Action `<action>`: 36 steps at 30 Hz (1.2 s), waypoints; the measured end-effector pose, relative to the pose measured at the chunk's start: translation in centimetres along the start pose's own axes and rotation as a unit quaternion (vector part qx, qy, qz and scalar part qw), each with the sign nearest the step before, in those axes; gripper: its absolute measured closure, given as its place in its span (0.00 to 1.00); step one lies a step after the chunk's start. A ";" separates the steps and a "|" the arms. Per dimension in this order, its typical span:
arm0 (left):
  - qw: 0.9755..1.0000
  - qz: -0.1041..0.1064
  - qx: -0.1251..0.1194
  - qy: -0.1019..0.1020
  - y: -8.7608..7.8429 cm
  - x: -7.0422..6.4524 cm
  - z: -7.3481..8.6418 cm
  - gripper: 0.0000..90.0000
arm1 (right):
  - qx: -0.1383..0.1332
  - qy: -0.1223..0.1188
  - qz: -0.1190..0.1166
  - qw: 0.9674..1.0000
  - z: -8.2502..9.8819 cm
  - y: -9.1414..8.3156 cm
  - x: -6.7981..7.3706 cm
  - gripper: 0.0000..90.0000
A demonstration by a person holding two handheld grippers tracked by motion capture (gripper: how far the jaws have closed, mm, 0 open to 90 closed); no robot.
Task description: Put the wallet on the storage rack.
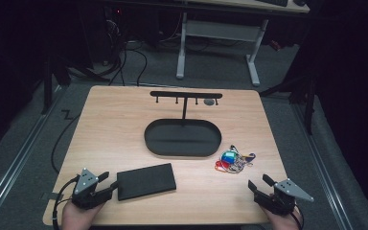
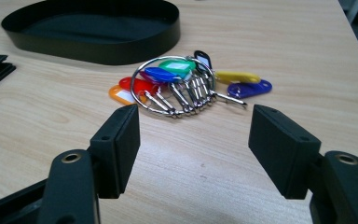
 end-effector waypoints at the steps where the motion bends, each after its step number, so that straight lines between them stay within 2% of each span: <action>1: 1.000 0.001 0.002 0.002 0.1 -0.1 0.0 0.52 | 0.000 0.000 0.000 1.000 0.0 0.0 0.0 0.38; 5: 1.000 0.010 0.002 0.005 0.7 -0.8 -0.4 0.51 | 0.011 -0.015 0.000 1.000 0.4 0.2 0.1 0.38; 8: 1.000 0.014 0.005 0.007 1.1 -1.3 -0.3 0.51 | 0.014 -0.017 -0.012 1.000 0.5 0.4 0.3 0.39; 13: 1.000 0.010 0.010 0.011 0.8 -1.3 0.2 0.51 | 0.016 -0.018 -0.016 1.000 0.5 0.6 0.6 0.39; 18: 1.000 -0.002 0.006 -0.002 0.2 -1.0 0.7 0.52 | -0.007 -0.008 0.003 1.000 0.0 0.1 0.4 0.41; 20: 1.000 -0.003 0.005 -0.002 0.1 -1.0 0.7 0.52 | -0.009 -0.007 0.003 1.000 0.0 0.1 0.5 0.41; 25: 1.000 -0.006 0.014 0.009 0.3 -1.2 0.9 0.52 | -0.009 -0.030 -0.025 0.999 -0.4 0.7 1.1 0.41; 26: 1.000 -0.007 0.016 0.011 0.5 -1.1 0.9 0.51 | -0.009 -0.029 -0.042 0.999 -0.5 1.2 1.2 0.40; 28: 1.000 -0.009 0.017 0.008 0.5 -1.0 0.9 0.51 | -0.009 -0.031 -0.044 0.998 -0.5 1.4 1.2 0.40; 30: 1.000 -0.008 0.021 0.003 0.5 -0.9 1.1 0.53 | -0.001 -0.009 -0.051 0.999 -0.2 1.7 1.0 0.41; 36: 1.000 -0.006 0.023 -0.003 0.3 -0.7 1.2 0.61 | -0.008 -0.013 -0.044 0.999 -0.3 1.2 1.0 0.41</action>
Point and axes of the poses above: each handheld gripper's, and its own axes: y roughly forward along the jaws, z roughly out of its underside, x roughly to its left, the point moved 10 cm from there along y, roughly forward along the jaws, and after that the axes turned 2 degrees about -x, right-handed, at the moved point
